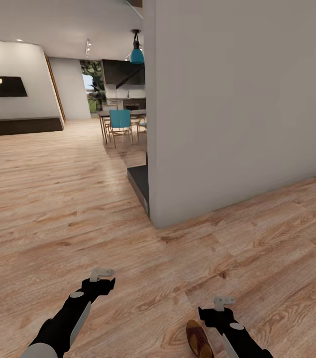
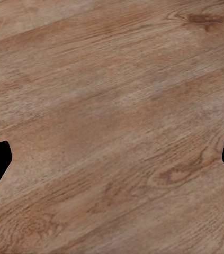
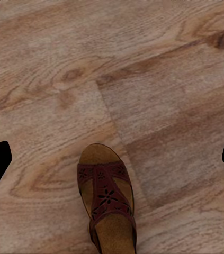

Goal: Pick up the two gym shoes and the two sandals from the corridor floor and place them onto the hallstand (shoe rack) in the corridor, making sure they are on the rack and not on the floor. Arrange them so the two gym shoes are next to each other and the two sandals are next to each other.

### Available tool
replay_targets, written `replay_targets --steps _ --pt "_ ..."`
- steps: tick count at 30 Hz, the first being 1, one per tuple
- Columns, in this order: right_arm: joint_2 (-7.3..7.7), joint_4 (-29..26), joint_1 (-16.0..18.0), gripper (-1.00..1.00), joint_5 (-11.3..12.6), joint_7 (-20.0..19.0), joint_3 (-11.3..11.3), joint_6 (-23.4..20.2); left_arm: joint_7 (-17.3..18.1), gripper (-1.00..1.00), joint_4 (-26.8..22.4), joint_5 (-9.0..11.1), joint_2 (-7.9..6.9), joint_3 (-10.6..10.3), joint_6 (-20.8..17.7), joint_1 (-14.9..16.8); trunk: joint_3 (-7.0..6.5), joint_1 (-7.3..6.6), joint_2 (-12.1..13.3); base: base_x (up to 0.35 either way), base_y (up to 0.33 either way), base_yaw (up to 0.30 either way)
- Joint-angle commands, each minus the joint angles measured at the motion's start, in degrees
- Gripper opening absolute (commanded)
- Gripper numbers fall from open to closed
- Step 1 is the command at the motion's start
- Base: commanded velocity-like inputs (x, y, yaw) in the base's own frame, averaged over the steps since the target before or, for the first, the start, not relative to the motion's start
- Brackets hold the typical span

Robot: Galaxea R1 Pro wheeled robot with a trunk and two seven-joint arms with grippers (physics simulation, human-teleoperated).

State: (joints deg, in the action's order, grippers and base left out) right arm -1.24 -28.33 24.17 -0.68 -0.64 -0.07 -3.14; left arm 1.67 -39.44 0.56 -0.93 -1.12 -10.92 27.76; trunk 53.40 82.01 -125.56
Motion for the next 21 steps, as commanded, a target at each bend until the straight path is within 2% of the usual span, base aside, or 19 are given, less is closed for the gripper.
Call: replay_targets --steps 1,11,13,21 --pt "0.00 -0.1 0.0 1.00 -0.1 -0.1 0.0 0.1 0.1 1.00 -0.1 0.1 -0.04 -0.1 -0.3 0.0 0.24 0.22 -0.4 0.000 0.000 0.000" --pt "-0.01 0.0 -0.1 1.00 -0.1 0.0 0.0 0.9 0.1 1.00 -0.1 0.1 -0.04 -0.1 -0.3 0.0 2.03 2.41 -4.4 0.000 0.000 0.000" --pt "0.07 3.0 -0.3 1.00 -0.1 0.0 0.0 1.2 0.1 1.00 -0.1 0.1 0.00 -0.1 -0.3 0.0 2.39 2.85 -5.3 0.000 0.000 0.000" --pt "0.09 6.3 -0.3 1.00 -0.2 0.0 0.0 1.4 0.3 1.00 -1.6 0.1 0.15 0.0 -0.5 0.1 3.83 4.61 -8.5 0.000 0.000 0.000"
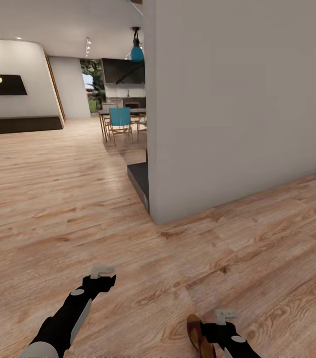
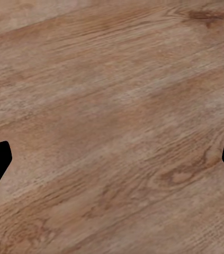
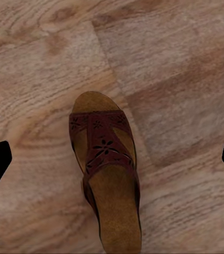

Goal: Pick up the two gym shoes and the two sandals from the corridor floor and place them onto the hallstand (shoe rack) in the corridor, making sure they are on the rack and not on the floor. Arrange them so the two gym shoes are next to each other and the two sandals are next to each other.

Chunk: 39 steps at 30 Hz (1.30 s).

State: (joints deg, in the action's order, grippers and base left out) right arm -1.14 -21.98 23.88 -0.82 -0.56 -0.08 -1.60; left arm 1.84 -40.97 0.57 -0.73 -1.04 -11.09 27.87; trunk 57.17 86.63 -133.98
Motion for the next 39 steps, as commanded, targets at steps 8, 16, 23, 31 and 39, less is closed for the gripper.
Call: replay_targets --steps 8,16,23,31,39 --pt "0.08 0.1 0.0 1.00 -0.1 -0.1 0.0 -0.2 0.0 1.00 -4.4 2.7 -0.11 -0.1 -0.6 0.1 1.49 1.75 -3.2 0.000 0.000 0.000" --pt "0.24 0.0 0.0 1.00 -0.1 -0.1 -0.1 -0.2 0.0 1.00 -5.4 5.5 -0.21 -0.1 -0.6 0.1 3.26 3.51 -6.5 0.000 0.000 0.000" --pt "0.41 0.0 0.0 1.00 -0.1 -0.1 -0.1 -0.2 0.0 1.00 -5.5 5.9 -0.23 -0.1 -0.6 0.1 5.13 5.05 -9.3 0.000 0.000 0.000" --pt "0.44 -0.1 0.0 1.00 -0.1 -0.1 -0.1 -0.2 0.0 1.00 -5.4 5.9 -0.23 -0.1 -0.6 0.1 7.65 5.25 -9.4 0.000 0.000 0.000" --pt "0.44 -0.1 0.0 1.00 -0.1 -0.1 -0.1 -0.2 0.0 1.00 -5.4 5.9 -0.23 -0.1 -0.6 0.1 10.18 5.46 -9.5 0.000 0.000 0.000"
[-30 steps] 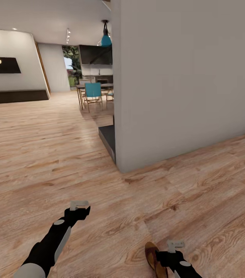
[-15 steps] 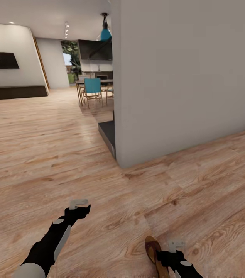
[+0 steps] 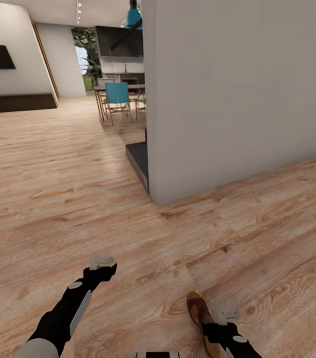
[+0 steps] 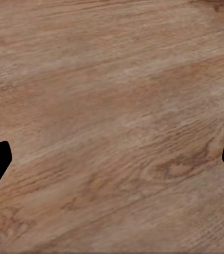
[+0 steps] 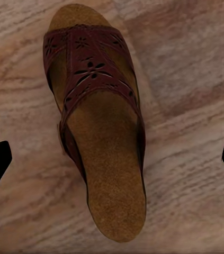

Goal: Pick up the two gym shoes and the two sandals from the corridor floor and place them onto the hallstand (shoe rack) in the corridor, making sure they are on the rack and not on the floor. Arrange them so the two gym shoes are next to each other and the two sandals are next to each other.

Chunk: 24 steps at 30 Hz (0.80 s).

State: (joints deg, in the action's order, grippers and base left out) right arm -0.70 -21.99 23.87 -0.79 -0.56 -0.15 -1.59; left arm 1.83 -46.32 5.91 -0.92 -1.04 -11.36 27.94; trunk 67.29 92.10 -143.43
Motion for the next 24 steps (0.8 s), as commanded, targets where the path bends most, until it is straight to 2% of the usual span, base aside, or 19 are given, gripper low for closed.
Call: replay_targets --steps 1,24 --pt "0.00 -0.1 0.0 1.00 -0.1 -0.1 0.0 -0.2 0.0 1.00 -0.1 0.6 -0.04 -0.1 -0.3 0.0 0.37 0.01 0.0 0.000 0.000 0.000" --pt "0.00 -0.1 0.0 1.00 -0.1 -0.1 0.0 -0.2 0.0 1.00 -0.1 0.6 -0.04 -0.1 -0.3 0.0 7.57 0.60 -0.3 0.000 0.000 0.000"
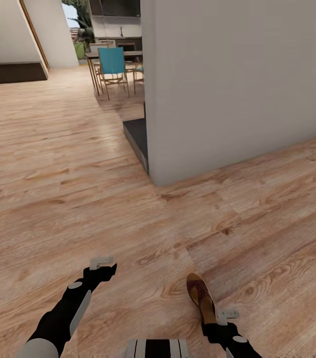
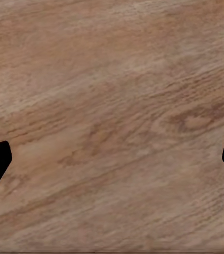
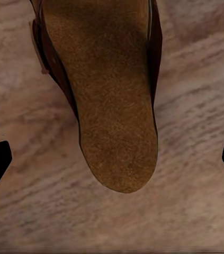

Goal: Pick up the two gym shoes and the two sandals from the corridor floor and place them onto the hallstand (shoe rack) in the corridor, making sure they are on the rack and not on the floor. Arrange them so the two gym shoes are next to each other and the two sandals are next to each other.

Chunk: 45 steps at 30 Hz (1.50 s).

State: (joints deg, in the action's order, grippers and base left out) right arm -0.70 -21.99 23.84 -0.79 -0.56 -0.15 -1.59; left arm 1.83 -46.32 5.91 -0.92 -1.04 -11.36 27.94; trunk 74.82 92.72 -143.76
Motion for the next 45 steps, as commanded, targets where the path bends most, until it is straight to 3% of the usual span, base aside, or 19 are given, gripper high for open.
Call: replay_targets --steps 1,4,13,20,45 --pt "0.00 -0.1 0.0 1.00 -0.1 -0.1 0.0 -0.2 0.0 1.00 -0.1 0.6 -0.04 -0.1 -0.3 0.0 0.34 0.01 0.0 0.000 0.000 0.000" --pt "0.00 -0.1 0.0 1.00 -0.1 -0.1 0.0 -0.2 0.0 1.00 -0.1 0.6 -0.04 -0.1 -0.3 0.0 1.16 0.09 -0.1 0.000 0.000 0.000" --pt "0.00 -0.1 0.0 1.00 -0.1 0.0 0.0 -0.2 0.0 1.00 -0.1 0.6 -0.04 -0.1 -0.3 0.0 1.44 0.09 -0.1 0.000 0.000 0.000" --pt "0.00 -0.2 0.0 1.00 -0.1 0.0 0.0 -0.2 0.0 1.00 -0.1 0.6 0.00 -0.2 -0.3 0.0 3.57 0.27 -0.2 0.000 0.000 0.000" --pt "0.03 -0.2 0.0 1.00 -0.1 0.0 0.0 1.4 0.0 1.00 -0.1 0.6 0.04 -0.3 -0.3 0.0 3.88 0.27 -0.2 0.000 0.000 0.000"
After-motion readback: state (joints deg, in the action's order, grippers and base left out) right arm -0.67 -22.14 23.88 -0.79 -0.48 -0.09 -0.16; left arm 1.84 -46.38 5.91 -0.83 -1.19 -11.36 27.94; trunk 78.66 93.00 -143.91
